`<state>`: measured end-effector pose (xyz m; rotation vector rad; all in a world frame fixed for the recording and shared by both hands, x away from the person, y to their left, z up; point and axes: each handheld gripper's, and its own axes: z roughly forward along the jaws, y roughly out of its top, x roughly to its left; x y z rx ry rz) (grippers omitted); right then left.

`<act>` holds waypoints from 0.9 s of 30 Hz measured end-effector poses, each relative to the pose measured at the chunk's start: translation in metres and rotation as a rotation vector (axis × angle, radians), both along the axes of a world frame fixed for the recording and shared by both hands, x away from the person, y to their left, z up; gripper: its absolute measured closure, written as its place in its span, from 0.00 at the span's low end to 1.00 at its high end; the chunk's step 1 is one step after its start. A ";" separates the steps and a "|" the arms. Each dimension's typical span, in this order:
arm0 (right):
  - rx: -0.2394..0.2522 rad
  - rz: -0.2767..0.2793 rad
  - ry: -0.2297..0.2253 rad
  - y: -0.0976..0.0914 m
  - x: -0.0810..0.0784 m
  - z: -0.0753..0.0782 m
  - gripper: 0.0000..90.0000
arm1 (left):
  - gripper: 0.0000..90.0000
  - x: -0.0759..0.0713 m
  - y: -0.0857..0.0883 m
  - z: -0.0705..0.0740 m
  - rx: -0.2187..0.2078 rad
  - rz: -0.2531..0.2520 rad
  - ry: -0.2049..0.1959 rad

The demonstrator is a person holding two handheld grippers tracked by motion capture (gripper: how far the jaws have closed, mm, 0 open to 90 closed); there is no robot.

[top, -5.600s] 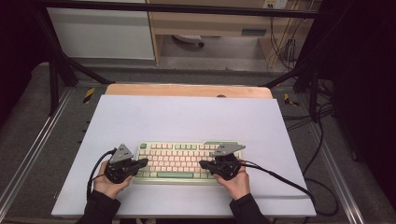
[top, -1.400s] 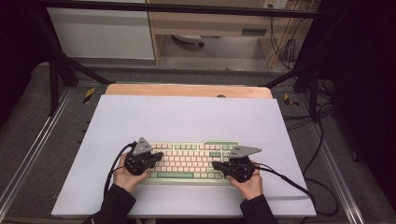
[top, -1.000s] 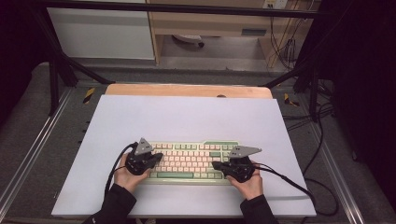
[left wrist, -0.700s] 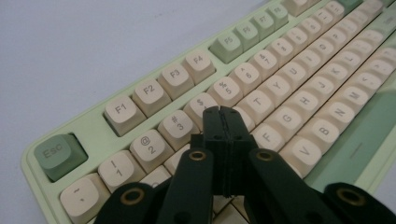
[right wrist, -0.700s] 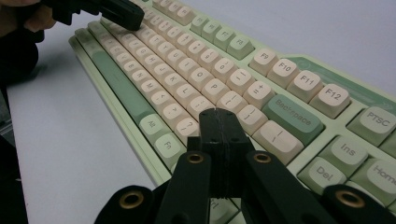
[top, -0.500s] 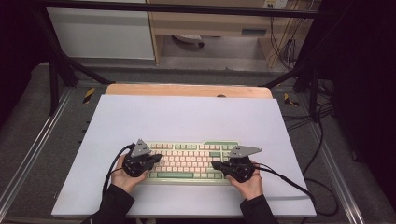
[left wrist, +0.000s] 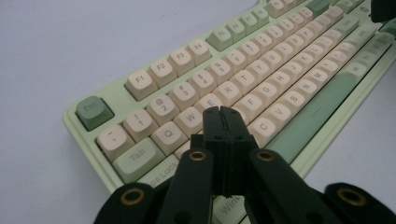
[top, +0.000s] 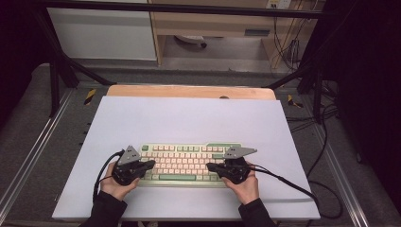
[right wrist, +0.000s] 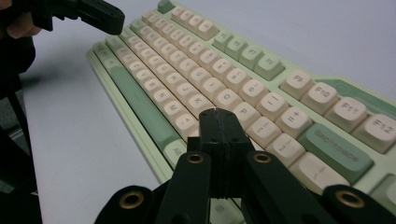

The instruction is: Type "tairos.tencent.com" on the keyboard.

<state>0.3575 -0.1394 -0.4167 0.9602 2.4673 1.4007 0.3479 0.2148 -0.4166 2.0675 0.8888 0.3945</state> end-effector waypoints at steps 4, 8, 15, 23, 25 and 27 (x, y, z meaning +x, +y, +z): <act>0.002 0.013 0.002 0.011 0.001 0.000 1.00 | 1.00 -0.001 0.005 -0.002 -0.004 0.005 0.006; 0.006 0.025 0.008 0.024 0.003 0.000 1.00 | 1.00 0.000 0.006 -0.002 -0.010 0.008 0.008; -0.005 0.050 0.019 0.050 0.005 -0.003 1.00 | 1.00 -0.001 0.006 -0.002 -0.011 0.009 0.007; -0.019 0.068 0.018 0.069 0.007 -0.007 1.00 | 1.00 -0.001 0.007 -0.003 -0.014 0.010 0.007; -0.021 0.071 0.017 0.071 0.008 -0.009 1.00 | 1.00 -0.001 0.007 -0.004 -0.012 0.011 0.009; -0.022 0.073 0.023 0.073 0.008 -0.010 1.00 | 1.00 0.000 0.007 -0.004 -0.011 0.009 0.011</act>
